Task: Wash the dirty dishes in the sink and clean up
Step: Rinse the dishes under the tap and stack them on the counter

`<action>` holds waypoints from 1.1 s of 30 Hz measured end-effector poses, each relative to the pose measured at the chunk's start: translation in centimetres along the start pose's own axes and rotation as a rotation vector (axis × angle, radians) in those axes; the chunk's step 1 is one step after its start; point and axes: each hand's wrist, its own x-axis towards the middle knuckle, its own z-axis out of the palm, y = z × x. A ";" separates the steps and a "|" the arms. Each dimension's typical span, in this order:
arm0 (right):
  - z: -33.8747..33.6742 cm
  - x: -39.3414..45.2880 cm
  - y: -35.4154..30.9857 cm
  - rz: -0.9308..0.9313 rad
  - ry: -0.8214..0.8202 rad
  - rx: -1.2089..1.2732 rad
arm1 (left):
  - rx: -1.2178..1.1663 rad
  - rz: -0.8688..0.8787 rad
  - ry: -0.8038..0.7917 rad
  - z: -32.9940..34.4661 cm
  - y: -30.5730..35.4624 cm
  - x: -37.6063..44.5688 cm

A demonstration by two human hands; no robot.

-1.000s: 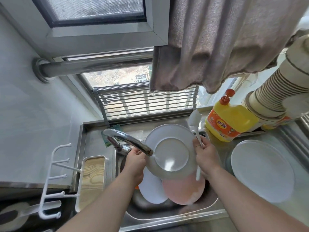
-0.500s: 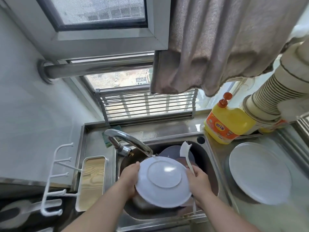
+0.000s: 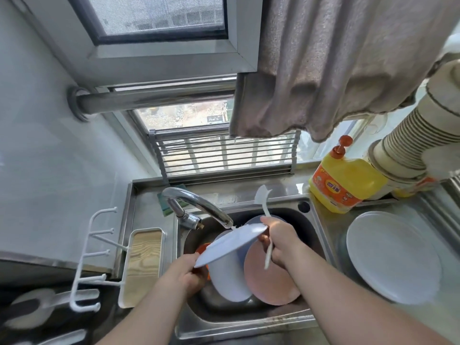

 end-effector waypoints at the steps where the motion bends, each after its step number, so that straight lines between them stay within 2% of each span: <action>1: -0.8 0.2 0.0 -0.009 0.000 0.002 | -0.025 -0.007 -0.014 0.8 0.0 0.0; 5: -4.8 -0.1 0.0 -0.012 -0.043 0.085 | -0.047 -0.104 -0.065 4.1 -0.4 -0.9; 11: -10.3 -0.2 1.6 0.082 -0.011 0.172 | 0.002 -0.073 -0.260 7.8 -2.4 -3.3; 13: -11.5 -0.8 2.4 0.092 -0.017 0.174 | 0.111 -0.011 -0.258 7.6 -3.4 -2.8; 16: -12.7 -2.0 3.3 0.020 -0.024 0.121 | 0.400 0.092 -0.231 5.9 -5.1 -2.2; 18: -13.2 -2.0 4.2 -0.029 0.009 0.053 | 0.548 0.100 -0.231 4.1 -6.2 -1.6; 22: -13.1 -2.9 4.3 -0.119 0.050 -0.079 | 0.606 0.040 -0.157 1.1 -8.2 -1.3; 27: -13.1 -5.2 2.0 -0.197 0.054 -0.186 | 0.626 -0.127 -0.297 1.4 -11.2 -2.1; 33: -13.8 -10.2 -2.7 -0.483 -0.112 -0.434 | 0.649 -0.339 -0.345 2.3 -11.0 -4.9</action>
